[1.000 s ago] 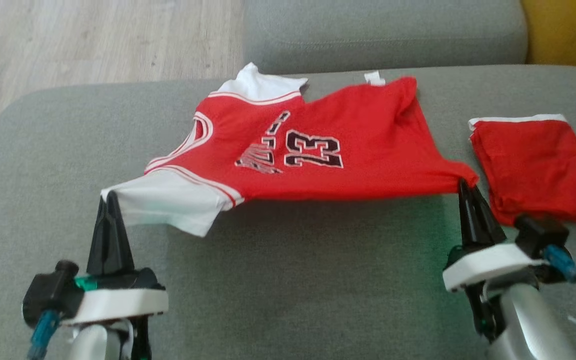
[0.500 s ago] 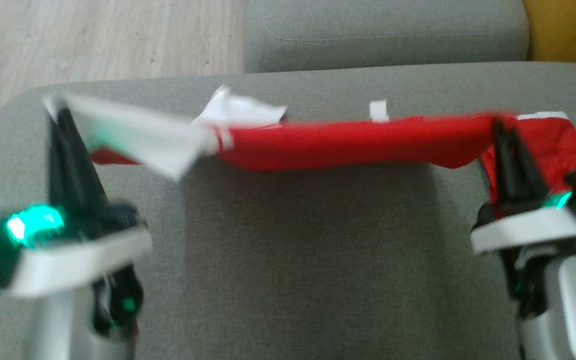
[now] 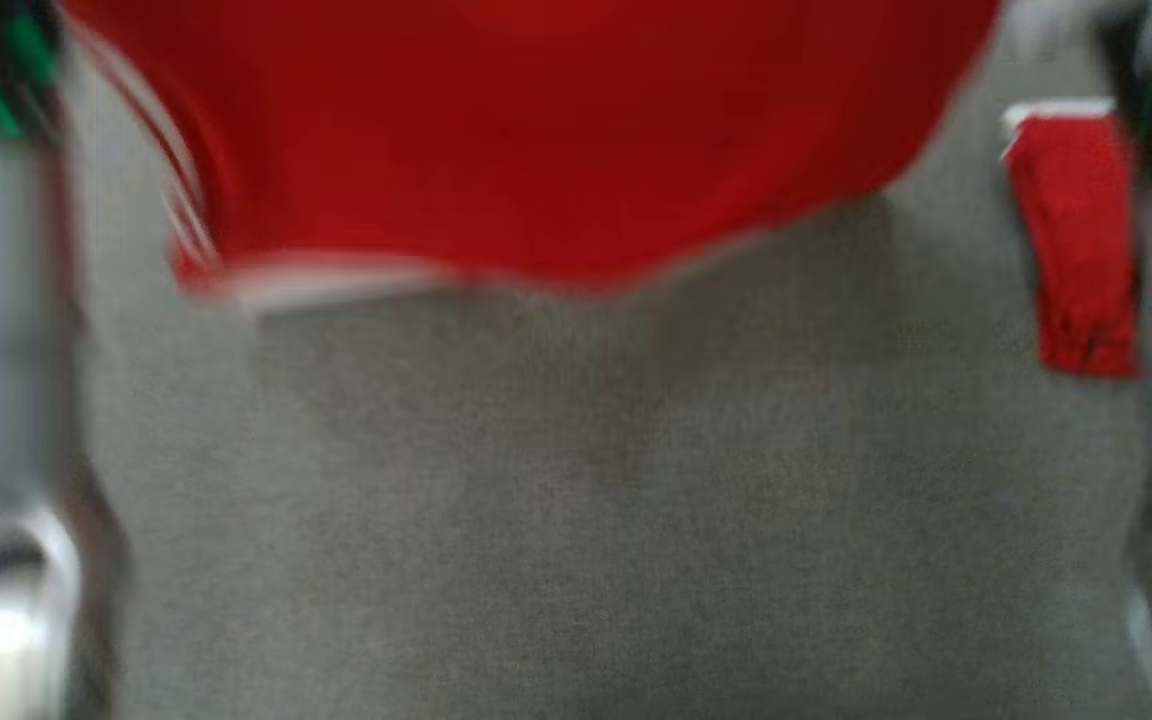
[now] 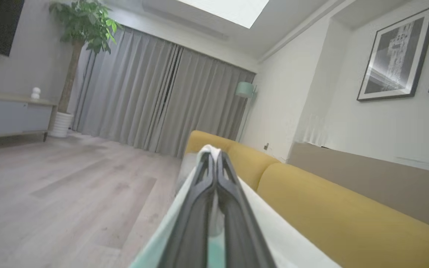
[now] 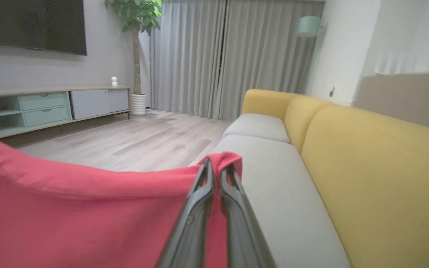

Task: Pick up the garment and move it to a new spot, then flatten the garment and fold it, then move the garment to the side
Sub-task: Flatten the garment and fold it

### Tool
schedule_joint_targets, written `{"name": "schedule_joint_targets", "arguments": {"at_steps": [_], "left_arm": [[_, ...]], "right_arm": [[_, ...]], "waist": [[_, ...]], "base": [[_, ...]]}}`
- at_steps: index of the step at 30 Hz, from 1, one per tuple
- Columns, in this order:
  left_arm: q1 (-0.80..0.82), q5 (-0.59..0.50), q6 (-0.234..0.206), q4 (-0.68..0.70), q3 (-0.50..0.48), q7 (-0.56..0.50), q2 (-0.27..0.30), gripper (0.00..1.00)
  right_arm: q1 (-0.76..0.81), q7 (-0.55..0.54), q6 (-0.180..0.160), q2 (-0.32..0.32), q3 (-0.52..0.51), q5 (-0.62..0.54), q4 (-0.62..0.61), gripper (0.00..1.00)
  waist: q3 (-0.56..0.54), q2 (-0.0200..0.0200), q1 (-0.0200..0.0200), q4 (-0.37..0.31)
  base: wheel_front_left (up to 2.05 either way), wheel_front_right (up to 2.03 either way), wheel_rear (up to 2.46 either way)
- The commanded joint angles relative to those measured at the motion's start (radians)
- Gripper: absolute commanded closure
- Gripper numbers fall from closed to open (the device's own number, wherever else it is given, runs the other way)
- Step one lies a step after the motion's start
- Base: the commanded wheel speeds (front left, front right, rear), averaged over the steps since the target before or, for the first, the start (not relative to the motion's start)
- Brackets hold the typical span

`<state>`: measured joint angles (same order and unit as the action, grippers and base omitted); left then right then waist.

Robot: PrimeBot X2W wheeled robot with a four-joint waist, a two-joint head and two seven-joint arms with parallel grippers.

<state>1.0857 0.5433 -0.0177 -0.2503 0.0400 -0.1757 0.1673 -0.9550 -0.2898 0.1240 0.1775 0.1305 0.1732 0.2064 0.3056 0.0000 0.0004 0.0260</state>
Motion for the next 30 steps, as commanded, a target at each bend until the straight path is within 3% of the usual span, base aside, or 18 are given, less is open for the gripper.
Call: {"name": "schedule_joint_targets", "arguments": {"at_steps": [1,5,8,12,16,23,27,30], "left_arm": [[0.091,-0.027,0.006,-0.007,-0.026,0.009,0.066,1.00],[0.389,-0.061,0.021,-0.254,-0.038,0.139,0.092,1.00],[0.547,-0.069,0.035,-0.386,-0.036,0.250,0.071,1.00],[0.638,-0.069,0.081,-0.523,-0.028,0.382,0.046,1.00],[0.669,-0.078,0.119,-0.614,-0.003,0.422,0.038,1.00],[0.530,-0.077,0.145,-0.632,0.010,0.437,0.046,1.00],[0.338,-0.065,0.147,-0.563,-0.032,0.437,0.054,1.00],[0.180,-0.071,0.148,-0.524,-0.005,0.437,0.064,1.00]], "right_arm": [[-0.088,0.018,0.007,0.005,0.035,-0.012,0.002,1.00],[-0.400,0.166,0.007,-0.031,0.026,-0.048,0.273,1.00],[-0.559,0.306,0.007,-0.056,-0.021,-0.109,0.438,1.00],[-0.651,0.461,0.007,-0.077,-0.056,-0.184,0.608,1.00],[-0.655,0.518,0.007,-0.088,-0.067,-0.216,0.738,1.00],[-0.536,0.547,0.007,-0.066,-0.049,-0.231,0.873,1.00],[-0.419,0.550,0.007,-0.057,-0.015,-0.213,0.939,1.00],[-0.327,0.551,0.007,-0.062,0.044,-0.186,0.995,1.00]], "waist": [[0.155,0.0000,-0.0004,-0.028],[0.232,0.0000,-0.0004,-0.037],[0.257,0.0000,-0.0004,-0.025],[0.256,0.0000,-0.0004,-0.006],[0.253,0.0000,-0.0004,0.003],[0.213,0.0000,-0.0004,0.025],[0.157,0.0000,-0.0004,0.034],[0.100,0.0000,-0.0004,0.043]], "base": [[0.00,0.00,0.00],[0.00,0.00,0.00],[0.00,0.00,0.00],[0.00,0.00,0.00],[0.00,0.00,0.00],[0.00,0.00,0.00],[0.00,0.00,0.00],[0.00,0.00,0.00]]}}
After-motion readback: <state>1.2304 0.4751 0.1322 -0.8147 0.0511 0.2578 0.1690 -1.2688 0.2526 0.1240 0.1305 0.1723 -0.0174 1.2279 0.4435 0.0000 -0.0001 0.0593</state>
